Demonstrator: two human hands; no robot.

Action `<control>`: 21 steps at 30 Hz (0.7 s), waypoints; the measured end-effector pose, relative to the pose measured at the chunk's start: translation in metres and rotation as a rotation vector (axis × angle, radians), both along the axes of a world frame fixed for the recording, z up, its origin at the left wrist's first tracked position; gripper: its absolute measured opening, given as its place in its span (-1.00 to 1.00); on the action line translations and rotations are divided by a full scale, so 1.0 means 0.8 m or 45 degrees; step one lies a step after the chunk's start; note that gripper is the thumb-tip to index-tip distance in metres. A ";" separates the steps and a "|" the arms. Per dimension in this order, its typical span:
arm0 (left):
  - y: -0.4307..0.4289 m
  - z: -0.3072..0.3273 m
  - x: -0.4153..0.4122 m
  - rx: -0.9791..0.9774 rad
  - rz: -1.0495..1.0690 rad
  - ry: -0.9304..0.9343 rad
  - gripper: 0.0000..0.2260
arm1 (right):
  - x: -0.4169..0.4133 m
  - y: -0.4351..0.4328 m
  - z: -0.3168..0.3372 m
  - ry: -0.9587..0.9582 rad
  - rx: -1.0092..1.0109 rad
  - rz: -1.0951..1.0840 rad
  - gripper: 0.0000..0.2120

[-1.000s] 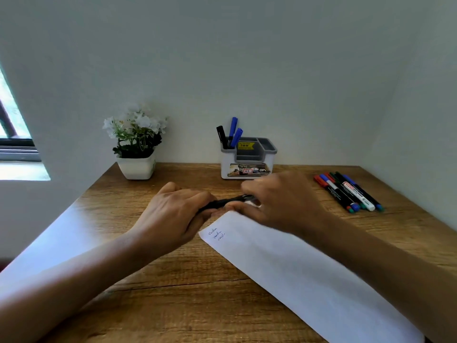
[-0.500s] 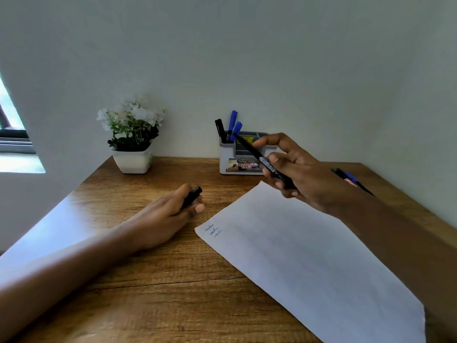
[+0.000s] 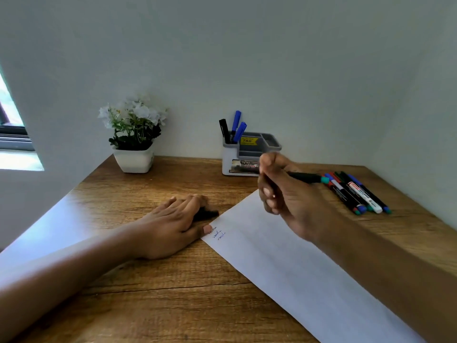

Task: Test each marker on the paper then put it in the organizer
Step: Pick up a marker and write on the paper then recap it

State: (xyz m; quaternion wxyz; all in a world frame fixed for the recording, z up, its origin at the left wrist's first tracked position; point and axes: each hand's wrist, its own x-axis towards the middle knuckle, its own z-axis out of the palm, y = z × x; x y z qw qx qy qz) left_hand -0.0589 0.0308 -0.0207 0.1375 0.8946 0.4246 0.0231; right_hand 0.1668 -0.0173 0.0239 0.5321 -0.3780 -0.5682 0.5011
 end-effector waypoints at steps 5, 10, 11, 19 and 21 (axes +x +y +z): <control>0.002 -0.003 0.000 -0.020 -0.018 0.076 -0.45 | -0.012 0.005 -0.027 -0.011 -0.226 -0.107 -0.43; 0.001 -0.002 0.000 -0.037 -0.015 -0.020 -0.59 | -0.017 0.004 -0.038 -0.149 -0.237 -0.105 -0.63; 0.001 -0.001 -0.001 -0.040 -0.010 -0.054 -0.63 | -0.019 0.003 -0.040 -0.178 -0.242 -0.114 -0.69; 0.004 -0.005 0.000 -0.036 0.000 -0.017 -0.50 | -0.024 0.015 -0.034 -0.281 -0.395 -0.086 -0.90; 0.003 -0.004 0.000 -0.038 0.000 -0.020 -0.49 | -0.025 0.024 -0.031 -0.334 -0.365 -0.088 -0.92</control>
